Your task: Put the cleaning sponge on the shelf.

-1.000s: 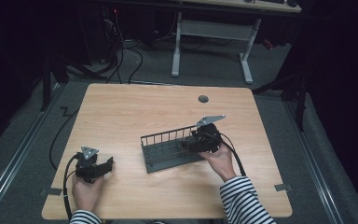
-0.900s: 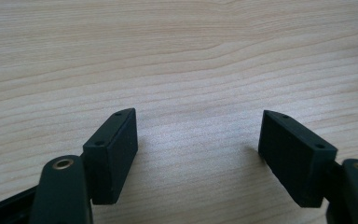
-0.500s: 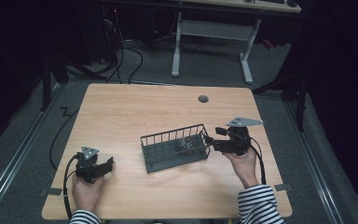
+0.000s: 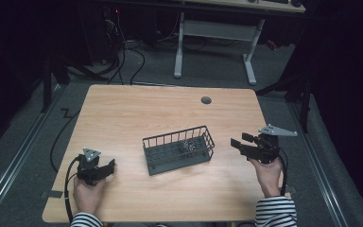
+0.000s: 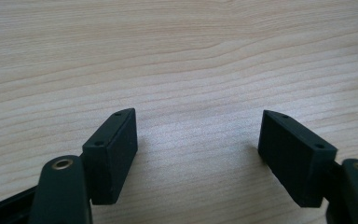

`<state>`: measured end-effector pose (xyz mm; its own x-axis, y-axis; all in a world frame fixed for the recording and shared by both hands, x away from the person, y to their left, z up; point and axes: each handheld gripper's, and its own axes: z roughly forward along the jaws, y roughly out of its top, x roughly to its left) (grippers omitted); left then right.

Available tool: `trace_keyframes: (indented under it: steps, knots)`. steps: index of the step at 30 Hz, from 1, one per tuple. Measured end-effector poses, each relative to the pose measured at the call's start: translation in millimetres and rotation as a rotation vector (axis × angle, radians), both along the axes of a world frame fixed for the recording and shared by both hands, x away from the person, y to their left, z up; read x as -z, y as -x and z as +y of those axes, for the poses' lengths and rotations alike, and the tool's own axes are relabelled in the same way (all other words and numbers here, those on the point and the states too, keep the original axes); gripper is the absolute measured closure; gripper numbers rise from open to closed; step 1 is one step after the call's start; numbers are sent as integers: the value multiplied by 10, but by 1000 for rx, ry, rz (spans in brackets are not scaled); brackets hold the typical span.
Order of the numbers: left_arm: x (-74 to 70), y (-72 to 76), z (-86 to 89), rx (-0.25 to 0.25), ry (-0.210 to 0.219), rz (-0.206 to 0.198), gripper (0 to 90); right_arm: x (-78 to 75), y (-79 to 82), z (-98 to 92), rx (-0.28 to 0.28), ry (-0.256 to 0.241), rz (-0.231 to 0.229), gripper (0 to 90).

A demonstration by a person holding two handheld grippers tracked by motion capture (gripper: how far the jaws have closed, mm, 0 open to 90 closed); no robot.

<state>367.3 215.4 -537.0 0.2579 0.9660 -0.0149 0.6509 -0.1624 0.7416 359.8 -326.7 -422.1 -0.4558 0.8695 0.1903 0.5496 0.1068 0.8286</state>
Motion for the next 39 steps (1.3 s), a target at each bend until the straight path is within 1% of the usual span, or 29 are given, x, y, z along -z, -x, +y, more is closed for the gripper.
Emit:
trace_keyframes:
  steps: [6,12,20,24,28,30,34,39]
  knots:
    - [0,0,0,0,-1,0,287,98,70,-140,29,7,9,373]
    - [0,0,-1,0,-1,0,287,192,163,-275,65,-15,14,372]
    - [0,0,-1,0,-1,0,286,431,265,-328,90,-5,35,369]
    - [0,0,-2,0,-2,0,285,572,292,-307,101,1,65,368]
    - [0,0,-2,0,-2,0,285,708,316,-271,96,7,80,367]
    - [0,0,-2,0,-1,0,285,770,339,-241,102,-4,91,367]
    - [0,0,-2,0,-2,0,285,880,377,-168,92,1,103,366]
    - [0,0,-2,0,-2,0,284,970,407,-57,82,32,106,364]
